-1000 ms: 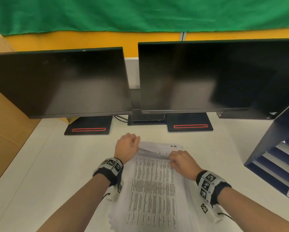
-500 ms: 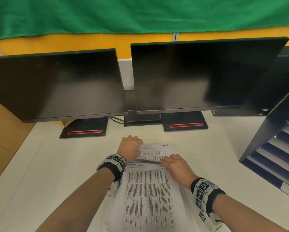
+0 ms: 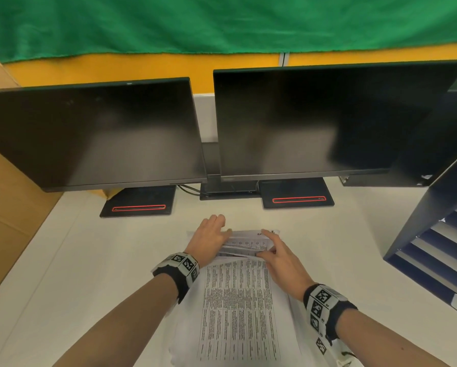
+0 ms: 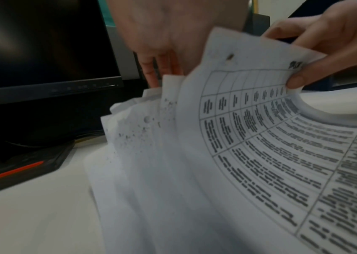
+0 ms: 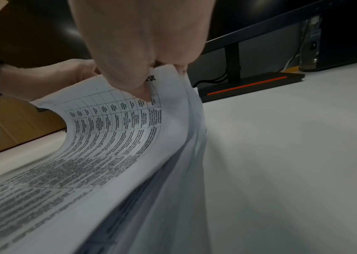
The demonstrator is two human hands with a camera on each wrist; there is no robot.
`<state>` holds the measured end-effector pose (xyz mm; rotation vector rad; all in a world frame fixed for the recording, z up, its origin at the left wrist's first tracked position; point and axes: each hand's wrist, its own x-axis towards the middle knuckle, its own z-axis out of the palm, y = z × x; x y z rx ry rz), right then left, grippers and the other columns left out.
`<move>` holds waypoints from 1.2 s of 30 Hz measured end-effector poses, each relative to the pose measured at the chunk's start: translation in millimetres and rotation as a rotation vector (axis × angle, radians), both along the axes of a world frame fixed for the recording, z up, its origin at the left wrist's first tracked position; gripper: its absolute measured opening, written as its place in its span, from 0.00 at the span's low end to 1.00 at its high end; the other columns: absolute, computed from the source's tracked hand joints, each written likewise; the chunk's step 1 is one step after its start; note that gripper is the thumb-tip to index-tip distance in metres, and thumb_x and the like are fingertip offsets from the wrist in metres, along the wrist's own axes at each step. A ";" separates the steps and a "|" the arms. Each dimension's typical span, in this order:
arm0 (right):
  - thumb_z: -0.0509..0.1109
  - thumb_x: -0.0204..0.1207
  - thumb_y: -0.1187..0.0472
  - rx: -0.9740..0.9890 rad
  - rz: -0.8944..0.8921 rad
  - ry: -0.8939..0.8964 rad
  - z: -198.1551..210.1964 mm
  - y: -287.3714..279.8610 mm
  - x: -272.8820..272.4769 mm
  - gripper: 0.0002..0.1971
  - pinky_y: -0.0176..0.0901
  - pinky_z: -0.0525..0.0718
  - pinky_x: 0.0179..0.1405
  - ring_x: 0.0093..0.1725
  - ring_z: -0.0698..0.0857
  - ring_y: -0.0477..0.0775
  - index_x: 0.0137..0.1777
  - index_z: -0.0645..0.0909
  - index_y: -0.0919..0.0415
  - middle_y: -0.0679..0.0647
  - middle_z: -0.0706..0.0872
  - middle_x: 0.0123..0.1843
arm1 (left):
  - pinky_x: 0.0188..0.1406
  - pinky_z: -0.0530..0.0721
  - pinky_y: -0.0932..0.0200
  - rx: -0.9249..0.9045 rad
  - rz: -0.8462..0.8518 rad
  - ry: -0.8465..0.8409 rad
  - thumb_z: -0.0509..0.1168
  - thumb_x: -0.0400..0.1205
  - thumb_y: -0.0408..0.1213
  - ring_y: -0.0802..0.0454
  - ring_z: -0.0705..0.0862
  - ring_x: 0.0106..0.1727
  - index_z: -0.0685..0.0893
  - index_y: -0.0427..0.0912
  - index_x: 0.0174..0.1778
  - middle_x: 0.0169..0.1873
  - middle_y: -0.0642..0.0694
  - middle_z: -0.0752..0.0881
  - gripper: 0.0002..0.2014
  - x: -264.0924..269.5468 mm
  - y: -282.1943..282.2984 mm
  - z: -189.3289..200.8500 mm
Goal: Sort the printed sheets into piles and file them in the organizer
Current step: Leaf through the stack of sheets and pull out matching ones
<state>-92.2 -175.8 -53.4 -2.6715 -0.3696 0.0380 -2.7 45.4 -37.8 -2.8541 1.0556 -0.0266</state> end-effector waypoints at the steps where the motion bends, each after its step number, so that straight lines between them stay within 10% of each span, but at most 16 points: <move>1: 0.69 0.75 0.66 -0.023 0.002 -0.015 -0.4 0.0 0.7 0.15 0.43 0.80 0.63 0.59 0.77 0.51 0.61 0.83 0.55 0.53 0.60 0.82 | 0.44 0.74 0.56 -0.024 -0.027 -0.003 0.73 0.74 0.36 0.49 0.74 0.47 0.81 0.46 0.58 0.47 0.45 0.77 0.16 -1.0 0.1 -1.5; 5: 0.69 0.73 0.69 -0.084 0.006 -0.032 -9.0 -1.6 3.8 0.16 0.50 0.82 0.62 0.60 0.80 0.59 0.59 0.85 0.56 0.57 0.70 0.77 | 0.56 0.74 0.53 -0.035 -0.131 0.054 0.63 0.83 0.40 0.47 0.77 0.50 0.76 0.45 0.68 0.49 0.44 0.81 0.17 -6.1 1.0 -2.8; 9: 0.72 0.69 0.72 -0.085 0.034 -0.117 -11.2 -2.2 2.5 0.15 0.50 0.86 0.47 0.49 0.83 0.61 0.54 0.86 0.61 0.59 0.83 0.55 | 0.58 0.80 0.51 -0.346 0.053 0.235 0.53 0.88 0.43 0.48 0.82 0.52 0.79 0.43 0.64 0.54 0.45 0.85 0.15 -3.3 -3.2 6.1; 12: 0.76 0.63 0.74 -0.072 0.056 -0.169 -10.9 -0.8 1.5 0.18 0.45 0.86 0.40 0.44 0.84 0.57 0.52 0.87 0.57 0.55 0.84 0.49 | 0.56 0.82 0.48 -0.240 0.192 0.272 0.53 0.87 0.36 0.44 0.81 0.50 0.78 0.40 0.62 0.55 0.41 0.77 0.12 6.9 -7.4 2.4; 19: 0.81 0.58 0.65 -0.179 0.036 -0.252 -6.0 0.3 1.8 0.20 0.46 0.64 0.47 0.44 0.81 0.51 0.49 0.88 0.45 0.39 0.86 0.43 | 0.56 0.81 0.54 -0.253 0.313 0.355 0.59 0.83 0.38 0.45 0.81 0.53 0.81 0.41 0.59 0.56 0.44 0.78 0.12 17.6 -10.2 -7.1; 23: 0.78 0.63 0.69 -0.153 0.029 -0.179 -6.1 3.2 4.9 0.20 0.49 0.69 0.56 0.48 0.80 0.56 0.51 0.87 0.47 0.46 0.82 0.47 | 0.42 0.74 0.60 -0.215 0.186 0.212 0.63 0.80 0.41 0.51 0.77 0.46 0.81 0.46 0.43 0.43 0.50 0.81 0.04 11.1 -5.6 -4.5; 28: 0.69 0.72 0.67 -0.116 0.017 -0.051 -0.6 7.6 8.3 0.16 0.54 0.82 0.57 0.57 0.80 0.60 0.57 0.85 0.50 0.56 0.71 0.76 | 0.45 0.77 0.57 -0.215 0.051 0.204 0.59 0.83 0.41 0.50 0.80 0.42 0.78 0.45 0.43 0.40 0.48 0.85 0.06 5.3 -4.5 1.9; 36: 0.73 0.66 0.71 -0.149 0.114 -0.117 -2.0 8.9 15.9 0.19 0.56 0.84 0.47 0.55 0.83 0.61 0.54 0.87 0.50 0.55 0.83 0.67 | 0.40 0.81 0.54 -0.199 0.003 0.212 0.56 0.86 0.46 0.48 0.81 0.38 0.77 0.42 0.47 0.41 0.45 0.85 0.11 -3.9 -10.0 4.1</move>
